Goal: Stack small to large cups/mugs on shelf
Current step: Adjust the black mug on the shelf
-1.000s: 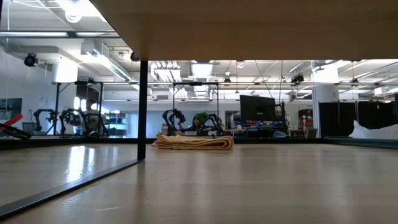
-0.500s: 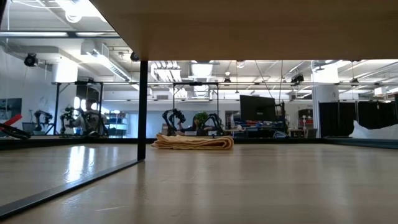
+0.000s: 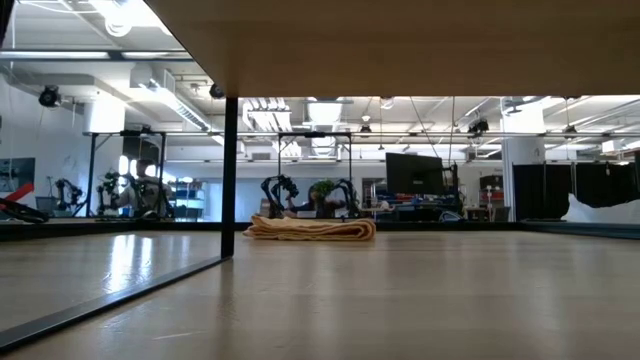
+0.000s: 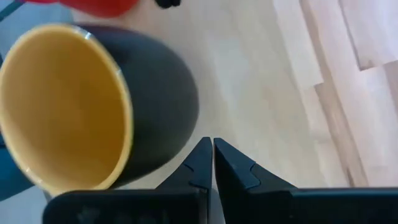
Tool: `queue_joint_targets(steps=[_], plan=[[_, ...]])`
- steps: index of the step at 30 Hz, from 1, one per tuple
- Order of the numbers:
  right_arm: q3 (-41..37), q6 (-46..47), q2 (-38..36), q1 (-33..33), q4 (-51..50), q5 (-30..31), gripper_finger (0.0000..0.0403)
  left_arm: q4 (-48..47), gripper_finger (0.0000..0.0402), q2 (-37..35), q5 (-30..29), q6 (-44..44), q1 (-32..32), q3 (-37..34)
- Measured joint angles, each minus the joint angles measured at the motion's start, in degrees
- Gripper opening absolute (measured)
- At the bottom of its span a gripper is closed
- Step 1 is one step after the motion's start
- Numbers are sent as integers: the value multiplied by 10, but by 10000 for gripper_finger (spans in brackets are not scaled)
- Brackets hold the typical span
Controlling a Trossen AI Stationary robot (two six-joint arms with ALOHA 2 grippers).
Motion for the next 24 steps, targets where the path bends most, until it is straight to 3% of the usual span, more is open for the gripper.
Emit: queue_joint_targets(steps=[7,13,19,24], plan=[[0,-19,-6,-23,-2,2,9,-67,0,-45,-39,53,-2,23],[0,-44,-9,-50,-7,0,9,-180,0,-63,-184,95,-71,104],[0,-53,-13,-75,-15,-6,8,-221,0,-13,-294,98,-142,167],[0,-51,-17,-89,-18,-19,9,-221,0,57,-335,118,-175,227]])
